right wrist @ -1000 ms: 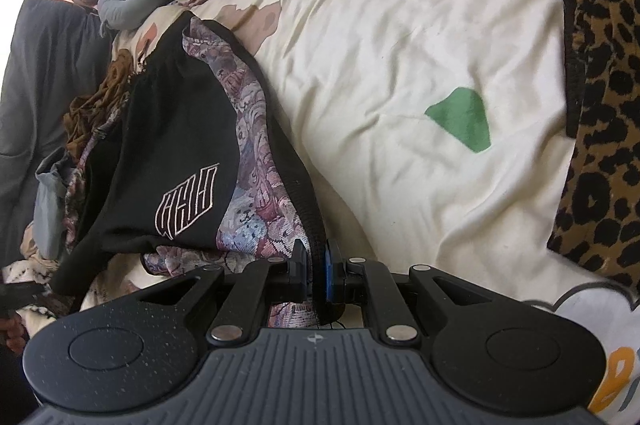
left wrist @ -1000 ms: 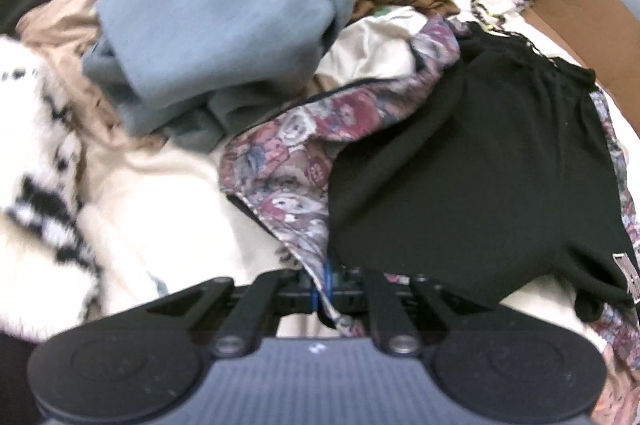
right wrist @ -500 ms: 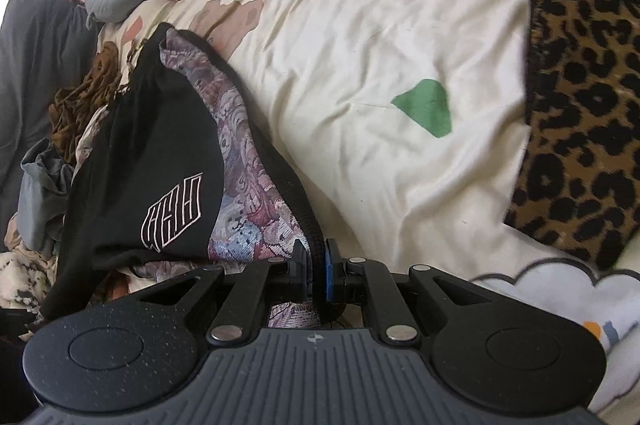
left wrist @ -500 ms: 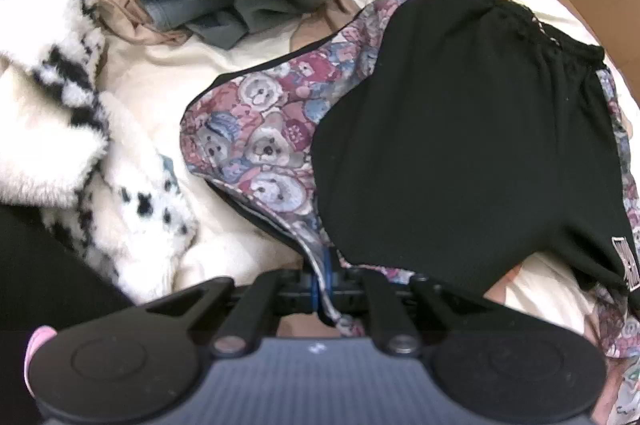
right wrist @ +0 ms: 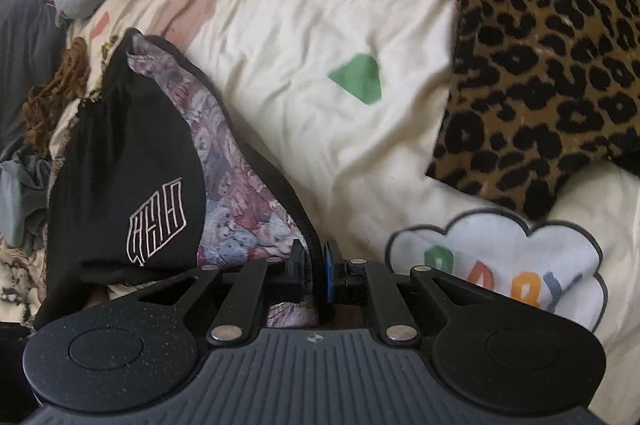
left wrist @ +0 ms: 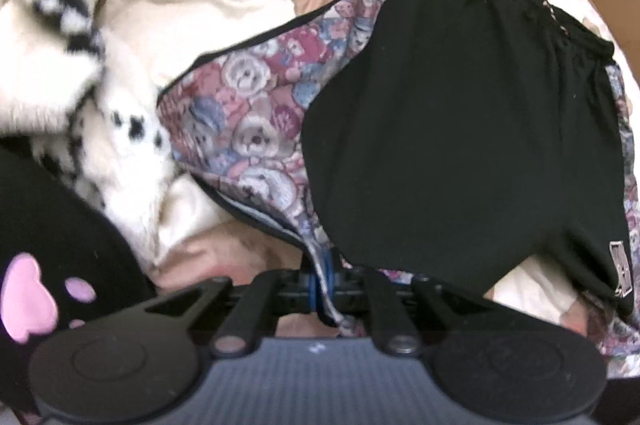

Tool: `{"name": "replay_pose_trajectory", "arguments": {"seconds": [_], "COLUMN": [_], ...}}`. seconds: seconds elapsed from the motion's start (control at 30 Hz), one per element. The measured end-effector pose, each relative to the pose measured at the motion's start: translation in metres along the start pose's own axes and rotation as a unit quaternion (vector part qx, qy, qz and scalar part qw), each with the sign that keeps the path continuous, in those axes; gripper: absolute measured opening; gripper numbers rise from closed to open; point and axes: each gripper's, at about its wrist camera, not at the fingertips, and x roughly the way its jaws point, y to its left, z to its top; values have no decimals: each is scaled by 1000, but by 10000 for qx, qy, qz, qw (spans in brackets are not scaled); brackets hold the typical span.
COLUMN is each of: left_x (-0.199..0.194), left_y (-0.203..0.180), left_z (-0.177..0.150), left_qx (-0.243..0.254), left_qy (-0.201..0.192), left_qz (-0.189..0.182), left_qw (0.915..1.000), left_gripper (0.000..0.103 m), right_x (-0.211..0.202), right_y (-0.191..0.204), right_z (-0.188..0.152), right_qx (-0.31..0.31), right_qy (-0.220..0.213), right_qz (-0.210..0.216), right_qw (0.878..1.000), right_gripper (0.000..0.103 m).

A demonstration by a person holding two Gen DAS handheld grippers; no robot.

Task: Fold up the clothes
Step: 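Open both tools and release the black shorts onto the blanket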

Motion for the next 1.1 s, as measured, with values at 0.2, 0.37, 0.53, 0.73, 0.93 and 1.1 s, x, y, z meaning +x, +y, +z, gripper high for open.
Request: {"name": "replay_pose_trajectory", "arguments": {"seconds": [0.2,0.37,0.53,0.73,0.93,1.1], "left_x": [-13,-18,-23,-15,-8,-5], "left_y": [-16,-30,-45,-75,-106,-127], "left_z": [21,41,61,79,108,147], "left_qx": [131,185,193,264,631,715], "left_qy": [-421,-803,-1182,-1487,-1699,-2034], "left_qz": [42,-43,-136,-495,-703,-677], "left_qw": [9990,9966,9927,9873,9809,9741], "left_gripper": [23,24,27,28,30,30], "right_x": [-15,-16,-17,-11,-5,1], "right_y": [2,9,14,25,39,47], "right_z": [8,15,18,26,34,35], "right_qx": [75,59,28,-81,-244,-297], "right_qy": [-381,-513,-629,-650,-678,-671], "right_qz": [155,348,541,680,772,847], "right_qw": [9991,9981,9965,9955,9944,9937], "right_gripper": [47,47,47,47,47,47]}}
